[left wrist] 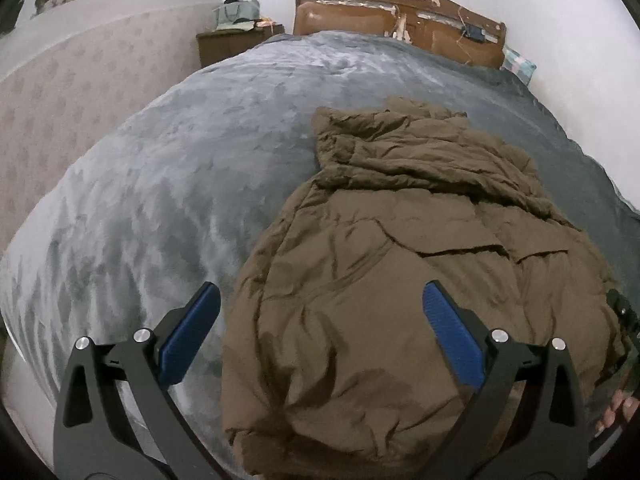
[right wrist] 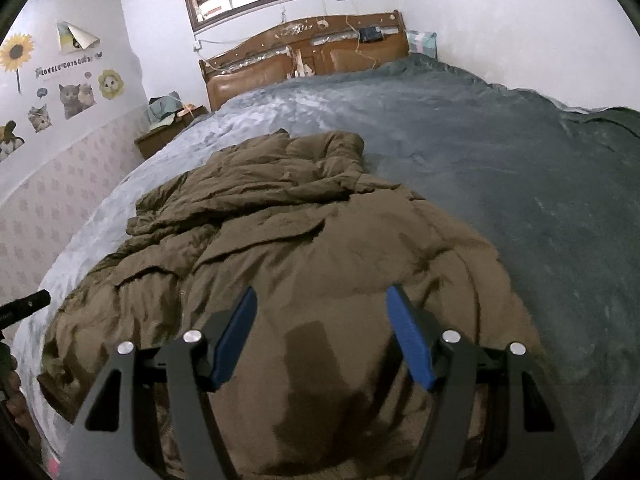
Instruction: Fold large clothes
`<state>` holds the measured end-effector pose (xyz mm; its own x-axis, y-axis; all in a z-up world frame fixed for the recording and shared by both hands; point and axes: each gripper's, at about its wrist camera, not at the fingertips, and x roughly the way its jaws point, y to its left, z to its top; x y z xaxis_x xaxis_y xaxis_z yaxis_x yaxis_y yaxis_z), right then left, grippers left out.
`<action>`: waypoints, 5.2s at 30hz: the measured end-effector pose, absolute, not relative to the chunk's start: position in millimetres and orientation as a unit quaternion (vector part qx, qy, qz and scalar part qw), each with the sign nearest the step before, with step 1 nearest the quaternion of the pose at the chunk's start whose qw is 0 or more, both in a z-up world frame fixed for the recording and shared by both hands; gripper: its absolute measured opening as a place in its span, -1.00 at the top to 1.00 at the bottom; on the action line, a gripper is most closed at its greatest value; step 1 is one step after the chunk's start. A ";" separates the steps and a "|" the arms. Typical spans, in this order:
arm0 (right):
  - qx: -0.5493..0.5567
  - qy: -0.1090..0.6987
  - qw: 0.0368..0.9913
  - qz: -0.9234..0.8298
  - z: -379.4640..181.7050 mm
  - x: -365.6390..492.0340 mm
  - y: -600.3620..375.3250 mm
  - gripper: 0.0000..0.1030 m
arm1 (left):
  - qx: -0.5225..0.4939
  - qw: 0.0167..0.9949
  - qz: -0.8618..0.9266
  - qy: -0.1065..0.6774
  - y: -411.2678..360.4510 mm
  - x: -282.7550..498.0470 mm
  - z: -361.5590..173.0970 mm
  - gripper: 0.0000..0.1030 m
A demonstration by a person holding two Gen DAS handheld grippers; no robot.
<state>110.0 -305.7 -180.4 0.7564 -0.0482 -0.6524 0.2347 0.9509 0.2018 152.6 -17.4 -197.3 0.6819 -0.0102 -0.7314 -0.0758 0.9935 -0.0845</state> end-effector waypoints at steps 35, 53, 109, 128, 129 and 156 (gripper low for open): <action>0.096 0.307 0.937 -0.137 -183.5 67.9 -328.2 -0.42 | -0.055 0.911 -0.010 0.408 13.9 105.7 -265.4 -0.60; 0.106 0.341 0.920 -0.162 -198.5 45.1 -368.4 -0.49 | -0.064 0.899 -0.031 0.433 15.8 105.7 -279.5 -0.80; 0.098 0.335 0.935 -0.064 -175.1 77.7 -355.3 0.63 | -0.014 0.923 -0.121 0.365 -24.4 135.4 -194.2 0.45; 0.112 0.275 0.954 -0.039 -109.8 168.9 -372.8 0.63 | -0.060 0.927 -0.137 0.342 -18.0 222.4 -130.3 0.43; 0.111 0.273 0.955 -0.038 -107.2 176.2 -373.4 0.63 | -0.064 0.927 -0.140 0.341 -16.0 227.9 -126.2 0.42; 0.098 0.275 0.956 -0.022 -47.6 427.0 -417.7 0.63 | -0.085 0.919 -0.107 0.370 1.1 445.0 -87.5 0.34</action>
